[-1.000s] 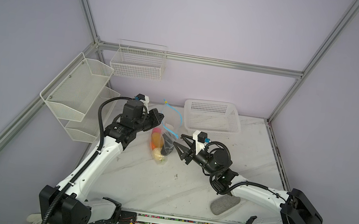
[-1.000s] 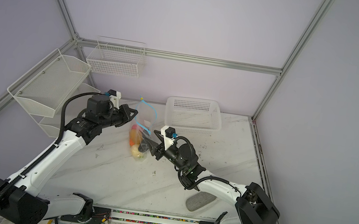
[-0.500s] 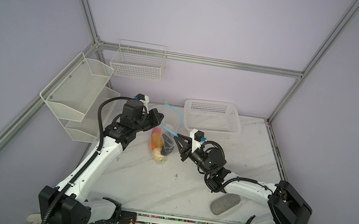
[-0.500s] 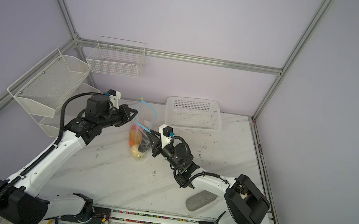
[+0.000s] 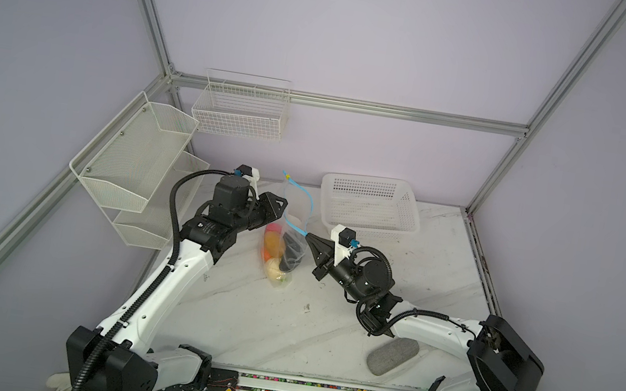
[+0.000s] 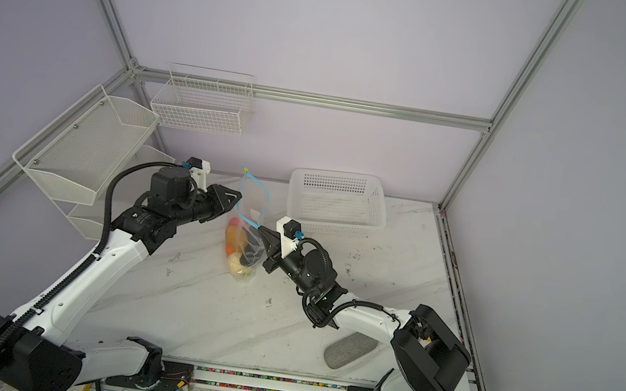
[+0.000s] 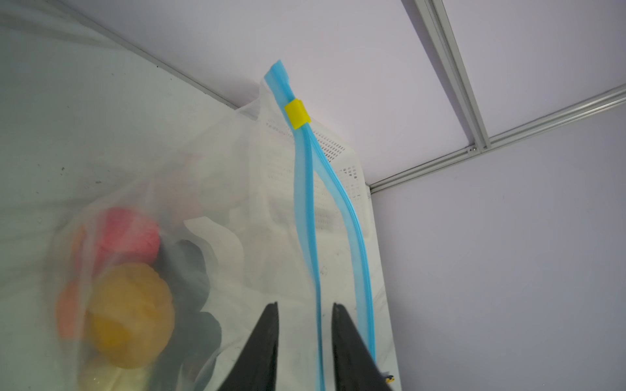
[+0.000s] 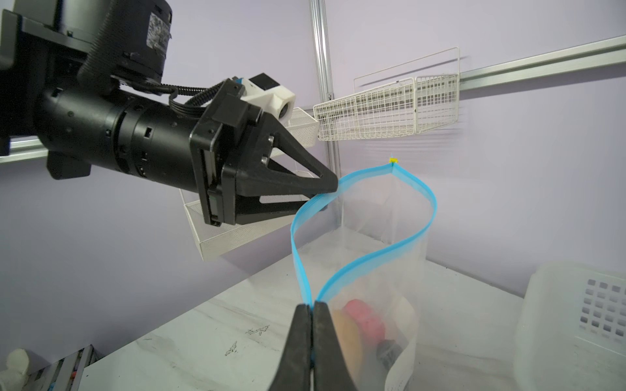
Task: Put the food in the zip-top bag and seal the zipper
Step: 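Pull the zipper edges apart with both grippers, stretching the bag mouth flat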
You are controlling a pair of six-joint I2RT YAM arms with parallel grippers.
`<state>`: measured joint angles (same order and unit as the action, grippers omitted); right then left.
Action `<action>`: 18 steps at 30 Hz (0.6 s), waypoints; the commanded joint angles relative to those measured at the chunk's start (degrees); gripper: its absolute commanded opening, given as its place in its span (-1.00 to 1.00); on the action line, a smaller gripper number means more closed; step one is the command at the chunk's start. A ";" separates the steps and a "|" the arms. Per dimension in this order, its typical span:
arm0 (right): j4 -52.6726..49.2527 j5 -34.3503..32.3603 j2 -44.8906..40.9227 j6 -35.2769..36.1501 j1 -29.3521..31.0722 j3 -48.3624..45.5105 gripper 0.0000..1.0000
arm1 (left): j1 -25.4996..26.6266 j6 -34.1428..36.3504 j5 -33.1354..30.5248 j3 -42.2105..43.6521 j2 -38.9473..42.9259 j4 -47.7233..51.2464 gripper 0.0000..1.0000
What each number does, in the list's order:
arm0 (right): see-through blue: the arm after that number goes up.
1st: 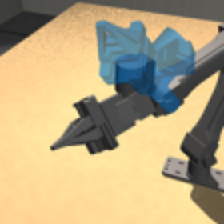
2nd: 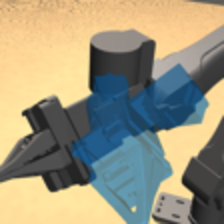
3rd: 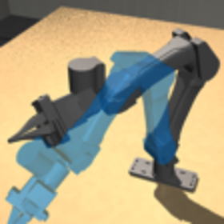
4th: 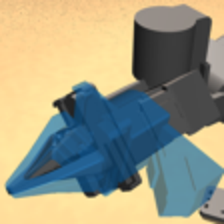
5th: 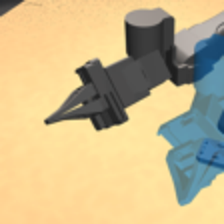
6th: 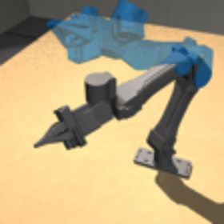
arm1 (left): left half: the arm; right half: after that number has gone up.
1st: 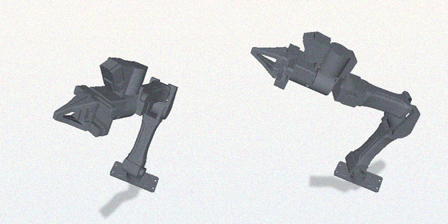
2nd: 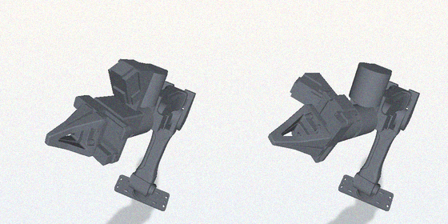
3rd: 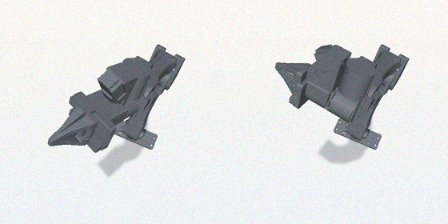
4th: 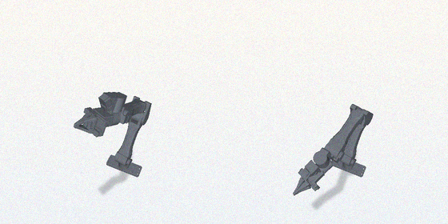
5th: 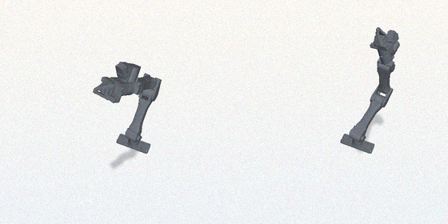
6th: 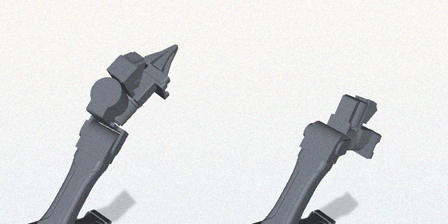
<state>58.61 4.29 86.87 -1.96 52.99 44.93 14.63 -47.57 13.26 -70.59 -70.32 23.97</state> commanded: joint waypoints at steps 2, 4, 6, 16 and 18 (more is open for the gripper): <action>-2.20 0.71 -2.33 2.98 -0.43 2.45 -1.00 | -1.23 3.65 -3.04 -1.31 3.67 0.55 -0.05; -4.19 1.78 -2.82 3.87 -0.98 3.24 -1.00 | -1.50 4.28 -3.98 -0.93 4.51 0.01 0.10; -5.51 3.77 -3.50 4.52 -2.07 3.71 -1.00 | -1.94 5.14 -3.87 -0.96 5.08 -0.52 0.20; -20.17 18.01 -2.58 4.68 -11.29 13.31 -1.00 | -4.90 14.12 0.96 3.69 8.71 -14.11 0.65; -21.17 22.93 -2.82 6.52 -13.25 13.91 -1.00 | -5.63 14.87 2.50 4.62 8.40 -16.81 0.65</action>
<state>40.49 19.38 84.97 1.41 41.34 56.82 10.04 -36.73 12.71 -68.66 -62.35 15.00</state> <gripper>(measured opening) 0.044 0.825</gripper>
